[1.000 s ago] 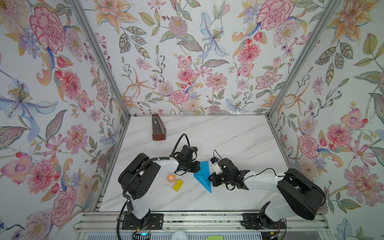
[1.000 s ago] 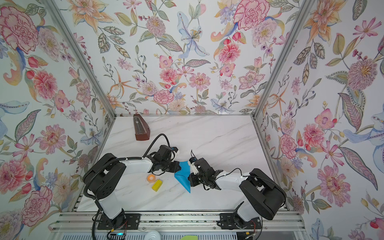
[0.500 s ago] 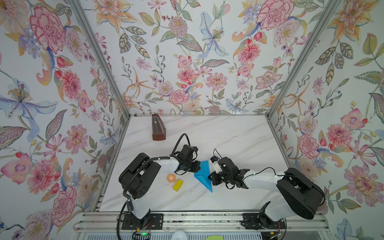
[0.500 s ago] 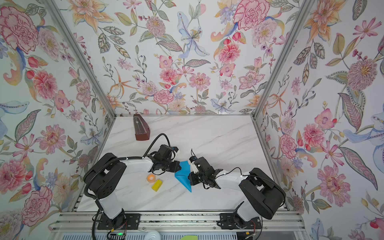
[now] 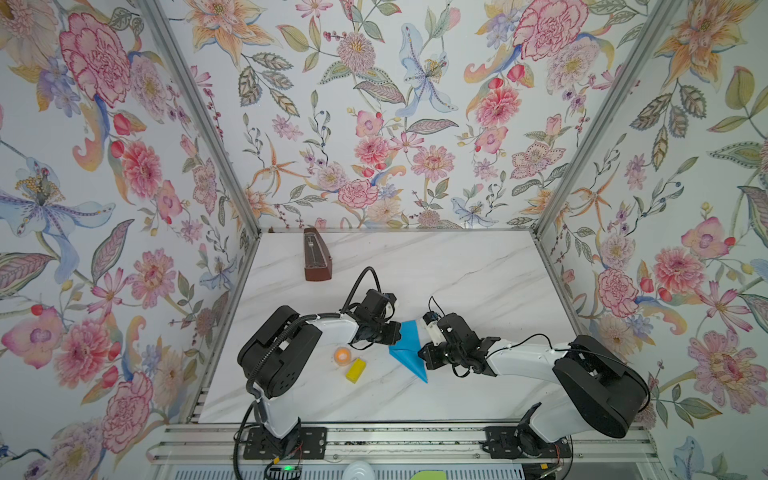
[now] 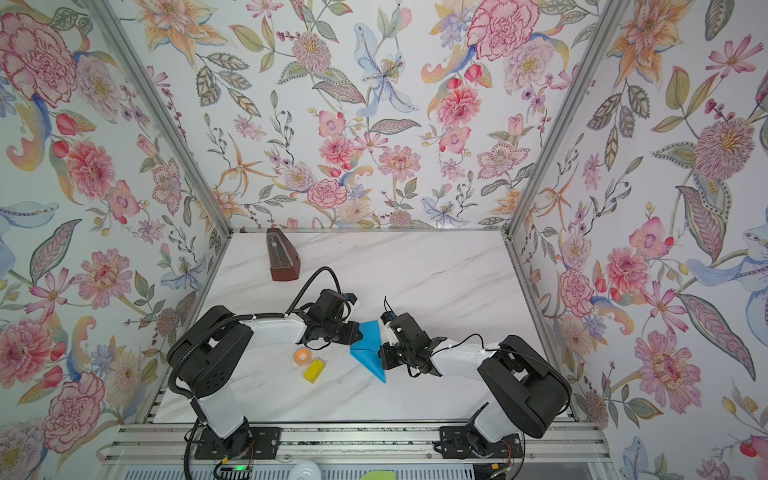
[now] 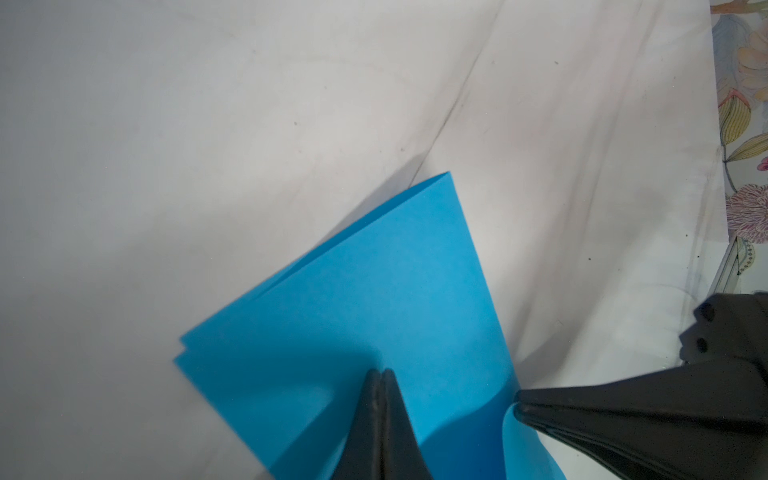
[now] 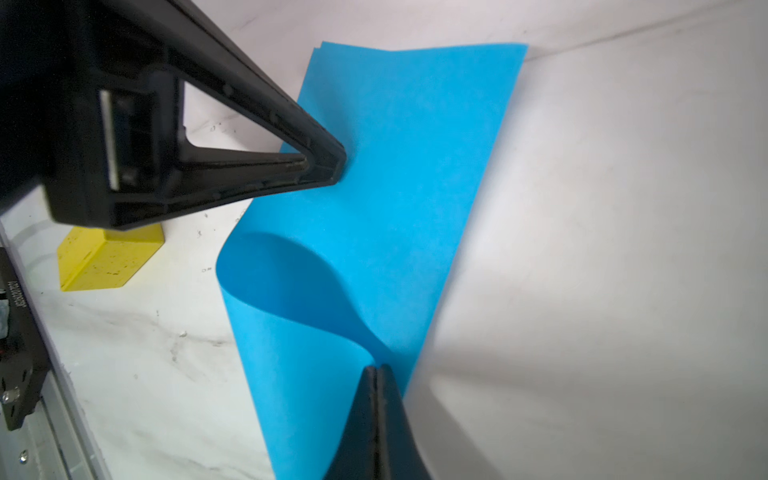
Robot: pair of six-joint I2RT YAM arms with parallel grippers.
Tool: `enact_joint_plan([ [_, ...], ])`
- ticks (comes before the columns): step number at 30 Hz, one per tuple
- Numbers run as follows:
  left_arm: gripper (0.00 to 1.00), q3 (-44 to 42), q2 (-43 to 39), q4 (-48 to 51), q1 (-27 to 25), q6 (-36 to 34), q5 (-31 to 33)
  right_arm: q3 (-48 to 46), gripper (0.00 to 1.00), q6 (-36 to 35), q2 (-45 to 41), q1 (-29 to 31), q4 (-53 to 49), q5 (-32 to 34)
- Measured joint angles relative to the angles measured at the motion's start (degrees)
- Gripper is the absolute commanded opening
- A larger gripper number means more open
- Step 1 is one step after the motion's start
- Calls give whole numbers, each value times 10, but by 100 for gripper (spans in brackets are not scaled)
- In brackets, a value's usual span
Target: Fold a paper plane with a square sheet of paper (fold left side to right side)
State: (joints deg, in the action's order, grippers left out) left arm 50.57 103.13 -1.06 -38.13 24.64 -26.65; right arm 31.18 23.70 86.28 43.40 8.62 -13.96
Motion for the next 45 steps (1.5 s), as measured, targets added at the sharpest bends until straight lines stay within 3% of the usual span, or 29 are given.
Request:
enact_joint_plan([
  [12, 1, 68, -18, 62, -5, 7, 14, -12, 0, 41, 19, 0, 57, -12],
  [18, 0, 130, 35, 63, -33, 7, 13, -13, 0, 49, 22, 0, 66, -15],
  [23, 0, 134, 83, 67, -38, 7, 4, -13, 0, 49, 22, 0, 66, -15],
  [45, 0, 132, 86, 59, -38, 2, -2, 4, 0, 36, 22, -5, 38, -15],
])
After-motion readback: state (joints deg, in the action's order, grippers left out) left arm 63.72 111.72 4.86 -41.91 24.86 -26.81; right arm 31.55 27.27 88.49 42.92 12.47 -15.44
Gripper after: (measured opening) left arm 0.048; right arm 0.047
